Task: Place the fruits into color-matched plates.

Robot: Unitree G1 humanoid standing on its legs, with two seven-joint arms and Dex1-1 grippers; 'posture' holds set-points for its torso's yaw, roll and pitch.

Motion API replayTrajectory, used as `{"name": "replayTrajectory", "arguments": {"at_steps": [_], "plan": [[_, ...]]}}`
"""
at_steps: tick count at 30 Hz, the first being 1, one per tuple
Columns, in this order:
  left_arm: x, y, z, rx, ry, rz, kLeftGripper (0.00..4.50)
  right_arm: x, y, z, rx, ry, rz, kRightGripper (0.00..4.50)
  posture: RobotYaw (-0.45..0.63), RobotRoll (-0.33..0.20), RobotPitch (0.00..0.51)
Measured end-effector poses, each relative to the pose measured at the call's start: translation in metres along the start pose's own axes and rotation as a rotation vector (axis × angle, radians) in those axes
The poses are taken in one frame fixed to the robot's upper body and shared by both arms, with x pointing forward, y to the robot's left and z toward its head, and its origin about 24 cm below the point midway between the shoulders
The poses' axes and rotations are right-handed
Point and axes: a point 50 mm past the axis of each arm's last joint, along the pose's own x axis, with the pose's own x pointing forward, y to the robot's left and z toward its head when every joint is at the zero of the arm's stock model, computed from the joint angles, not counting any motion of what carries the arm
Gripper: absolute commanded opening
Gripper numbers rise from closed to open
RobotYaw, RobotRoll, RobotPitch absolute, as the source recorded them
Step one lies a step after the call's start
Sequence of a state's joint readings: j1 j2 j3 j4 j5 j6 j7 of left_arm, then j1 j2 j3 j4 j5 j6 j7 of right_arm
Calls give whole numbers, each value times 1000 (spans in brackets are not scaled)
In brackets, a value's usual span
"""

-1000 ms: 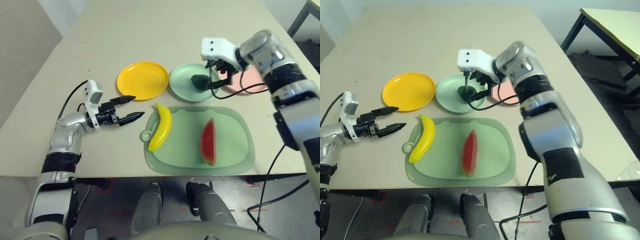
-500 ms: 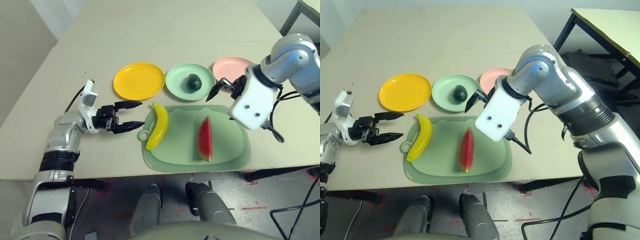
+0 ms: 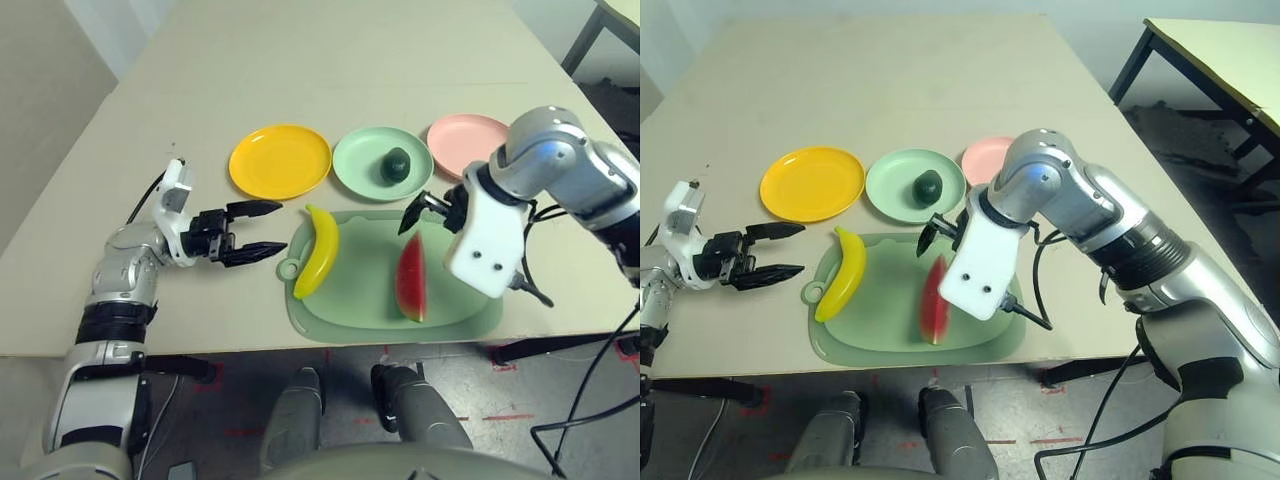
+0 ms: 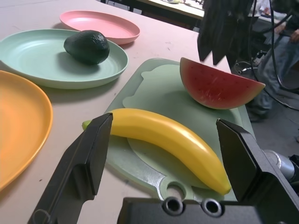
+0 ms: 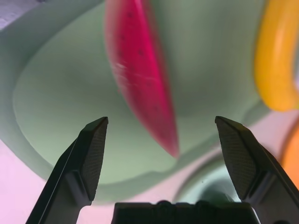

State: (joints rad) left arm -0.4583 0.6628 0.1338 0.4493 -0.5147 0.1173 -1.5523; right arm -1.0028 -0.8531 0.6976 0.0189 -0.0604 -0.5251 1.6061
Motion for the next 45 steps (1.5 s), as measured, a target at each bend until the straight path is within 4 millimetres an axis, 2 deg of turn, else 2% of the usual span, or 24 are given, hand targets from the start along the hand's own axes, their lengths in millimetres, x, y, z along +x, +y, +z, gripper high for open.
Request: {"name": "replayTrajectory", "arguments": {"at_steps": [5,15,18,23,31,36,42,45], "plan": [[-1,0,0,3,-1,14,4500,20,10,-2,-1,-11,29,4471,6,0,185],[-3,-1,-1,2,2,26,4500,39,13,-5,12,-11,17,4471,16,0,185],[-3,0,-1,4,1,29,4500,40,15,-5,28,-14,16,4004,15,0,184],[-3,0,-1,9,1,30,4500,43,17,-5,60,-25,20,2226,11,0,182],[-2,0,0,16,-2,29,4500,42,18,-7,105,-24,20,2164,-4,0,181],[0,0,-2,12,-12,27,4500,32,17,-16,185,-10,16,2164,-12,0,179],[-1,2,-3,21,-15,36,4500,-8,1,-41,219,111,-43,2164,-18,0,180],[-1,3,-2,33,-16,41,4500,-19,-3,-56,256,161,-62,2164,-17,0,182]]}}
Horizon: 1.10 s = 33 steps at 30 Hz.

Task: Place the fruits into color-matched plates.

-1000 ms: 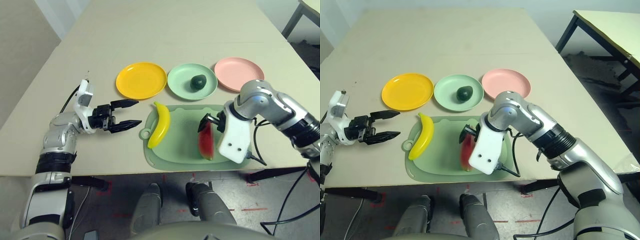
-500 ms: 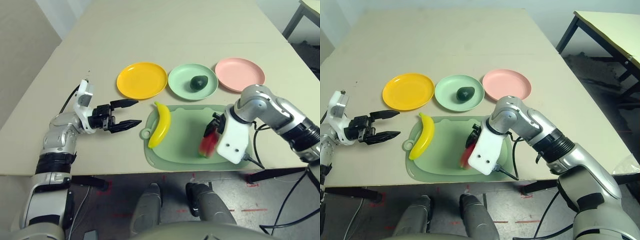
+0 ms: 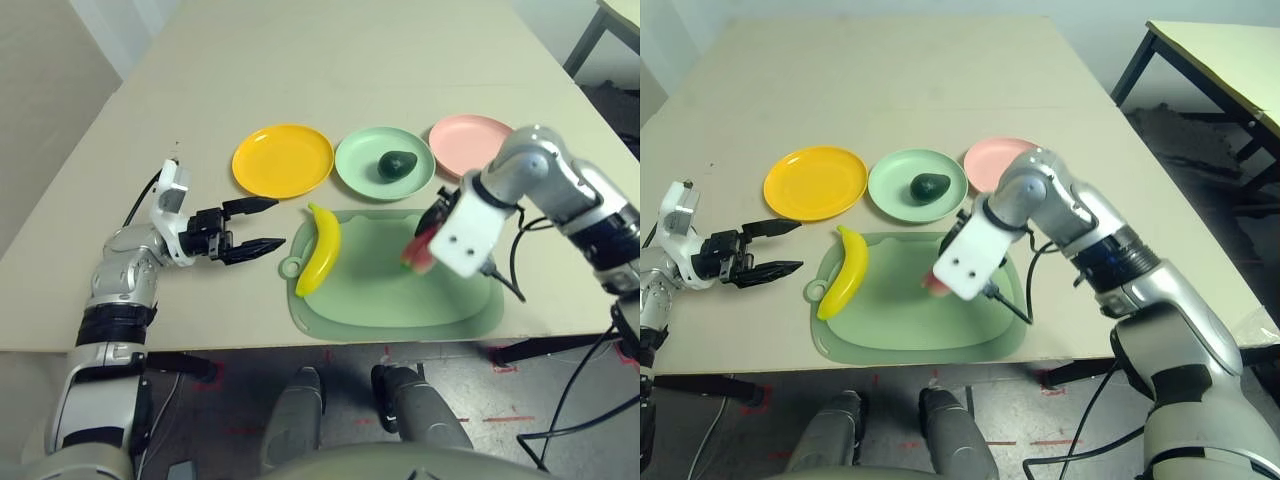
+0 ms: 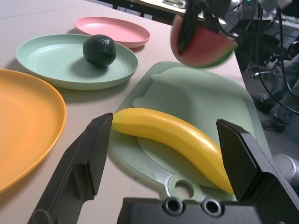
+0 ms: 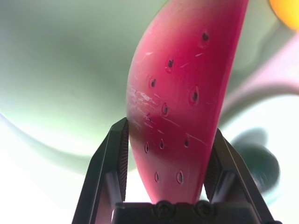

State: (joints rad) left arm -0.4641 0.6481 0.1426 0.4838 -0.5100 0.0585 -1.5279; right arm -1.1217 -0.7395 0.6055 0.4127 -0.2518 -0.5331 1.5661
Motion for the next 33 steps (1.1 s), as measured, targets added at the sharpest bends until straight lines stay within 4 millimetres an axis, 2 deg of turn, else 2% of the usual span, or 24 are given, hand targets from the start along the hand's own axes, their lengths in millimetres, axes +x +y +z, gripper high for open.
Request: {"name": "replayTrajectory", "arguments": {"at_steps": [8,13,17,27,28,31,32,33], "plan": [[2,18,10,120,6,167,4500,-25,-13,-64,201,311,-143,2164,-12,0,188],[-1,24,8,126,32,247,4500,-8,2,-87,294,450,-162,2164,-8,0,201],[-2,26,8,135,47,260,4500,-2,18,-100,330,550,-152,2164,-3,0,207],[-5,25,10,145,60,245,4500,6,32,-112,365,681,-194,2164,-4,0,214],[-5,25,11,146,62,241,4500,8,34,-113,365,685,-190,2938,-3,0,214],[-6,23,9,143,71,231,4500,10,37,-114,373,697,-199,3898,-2,0,212],[-6,22,8,142,73,226,4500,10,37,-115,374,700,-205,4371,-2,0,212],[-6,22,8,142,73,224,4500,10,37,-115,375,700,-208,4473,-5,0,209]]}}
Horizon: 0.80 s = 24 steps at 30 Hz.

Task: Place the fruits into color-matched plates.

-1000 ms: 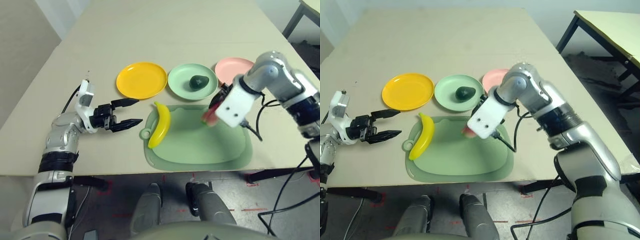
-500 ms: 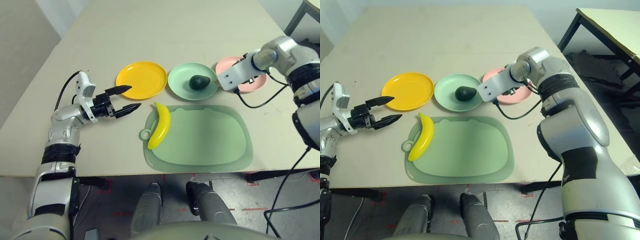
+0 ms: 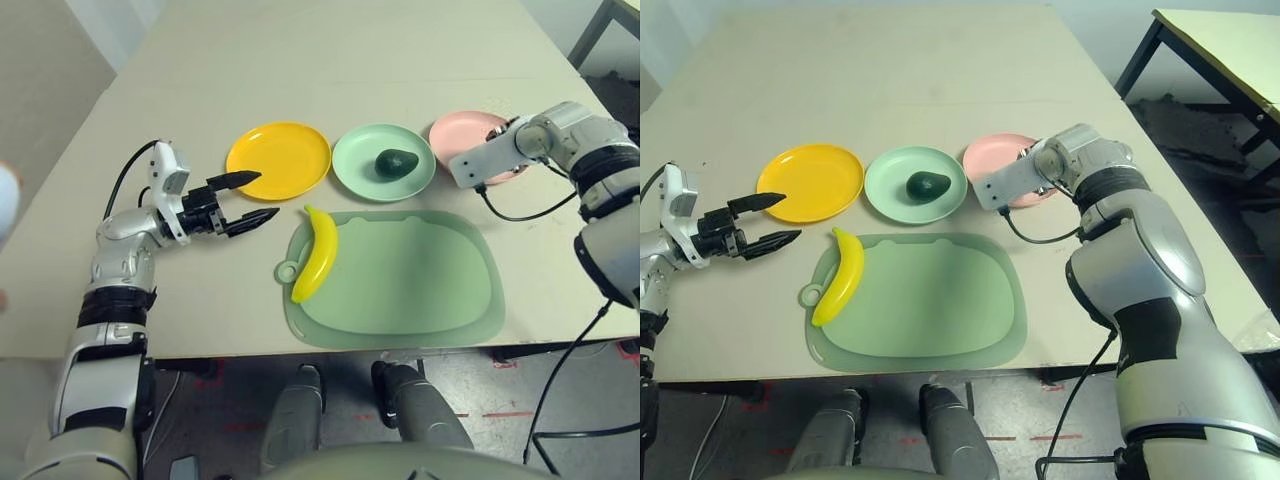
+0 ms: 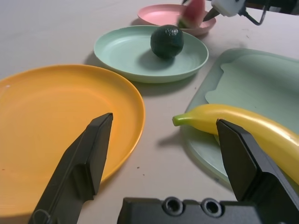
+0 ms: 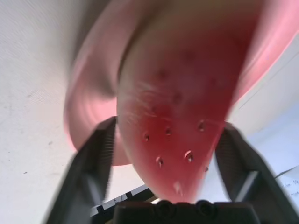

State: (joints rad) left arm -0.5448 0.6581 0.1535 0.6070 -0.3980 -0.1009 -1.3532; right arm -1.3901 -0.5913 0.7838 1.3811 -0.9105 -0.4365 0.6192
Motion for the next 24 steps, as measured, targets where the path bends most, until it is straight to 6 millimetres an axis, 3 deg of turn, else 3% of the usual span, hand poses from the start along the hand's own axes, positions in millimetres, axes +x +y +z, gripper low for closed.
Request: {"name": "replayTrajectory", "arguments": {"at_steps": [9,17,20,24], "plan": [[1,-1,0,18,6,-13,4500,-6,-5,4,-17,-71,-4,4473,-7,0,198],[2,-2,0,33,11,-36,4500,-45,-34,0,162,-388,-133,4473,2,0,194],[2,-3,0,37,10,-41,4500,-55,-24,-9,279,-511,-129,4473,-12,0,194],[3,-3,0,35,10,-46,4500,-57,10,-13,500,-628,-72,4473,-27,0,193]]}}
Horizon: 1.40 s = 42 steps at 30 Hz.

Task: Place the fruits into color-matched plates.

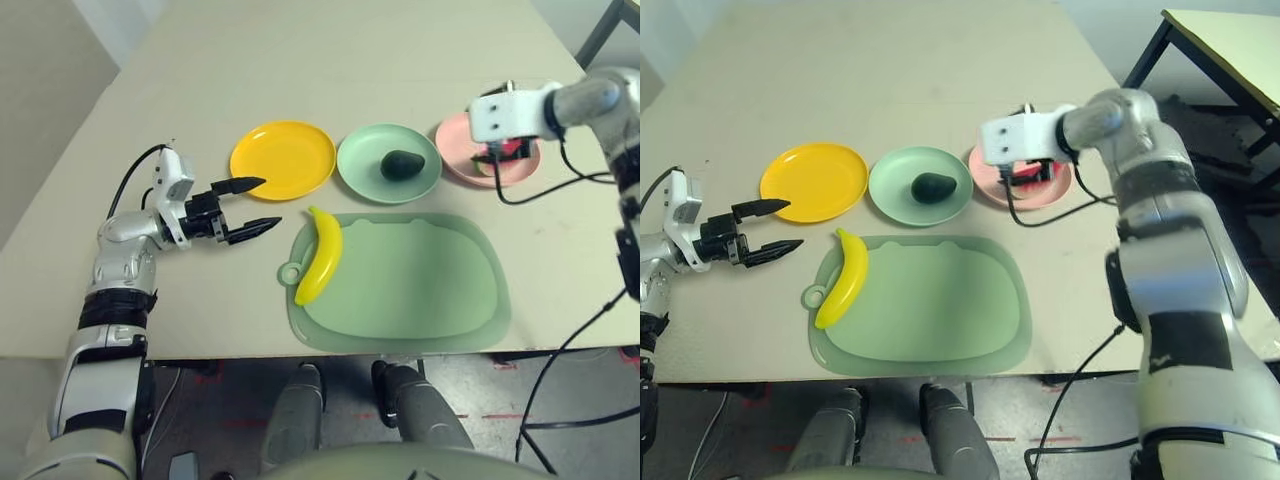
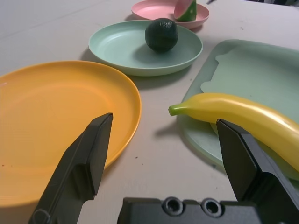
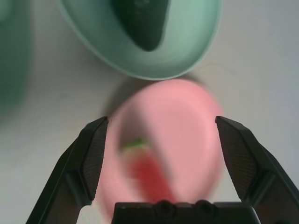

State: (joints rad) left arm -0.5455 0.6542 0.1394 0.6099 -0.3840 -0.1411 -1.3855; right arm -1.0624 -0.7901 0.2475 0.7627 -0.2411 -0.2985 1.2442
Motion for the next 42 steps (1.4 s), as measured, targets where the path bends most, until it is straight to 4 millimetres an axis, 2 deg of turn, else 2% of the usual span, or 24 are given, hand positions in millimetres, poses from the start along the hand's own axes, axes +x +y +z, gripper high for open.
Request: {"name": "replayTrajectory", "arguments": {"at_steps": [3,7,9,12,14,16,18,20,24,28,38,42], "plan": [[3,0,0,0,-4,-13,4500,-3,26,6,216,-137,-24,4473,-38,0,193],[7,3,4,9,-9,-25,4500,-9,59,23,381,-296,-82,4473,-31,0,191],[9,4,5,19,-6,-31,4500,-5,80,27,455,-335,-89,4473,-26,0,189],[10,7,7,56,28,-30,4500,9,131,34,600,-438,-47,4473,-22,0,186],[11,8,9,81,47,-37,4500,13,150,36,654,-469,-20,4473,-18,0,185],[13,9,14,161,105,-74,4500,11,159,33,656,-455,-16,4473,7,0,184],[16,10,19,310,213,-147,4500,9,168,29,656,-451,-8,4473,15,0,184],[29,10,31,492,289,-267,4500,9,177,28,673,-475,17,4473,18,0,184],[55,10,56,759,305,-426,4500,7,182,32,680,-540,31,4473,13,0,185],[85,-5,70,995,276,-643,4500,5,192,34,719,-564,42,4473,-6,0,183],[136,-37,78,1240,225,-1031,4500,-1,197,36,750,-571,-9,4473,-71,0,179],[145,-49,68,1298,246,-1196,4500,-3,196,40,745,-572,-38,4473,-99,0,178]]}}
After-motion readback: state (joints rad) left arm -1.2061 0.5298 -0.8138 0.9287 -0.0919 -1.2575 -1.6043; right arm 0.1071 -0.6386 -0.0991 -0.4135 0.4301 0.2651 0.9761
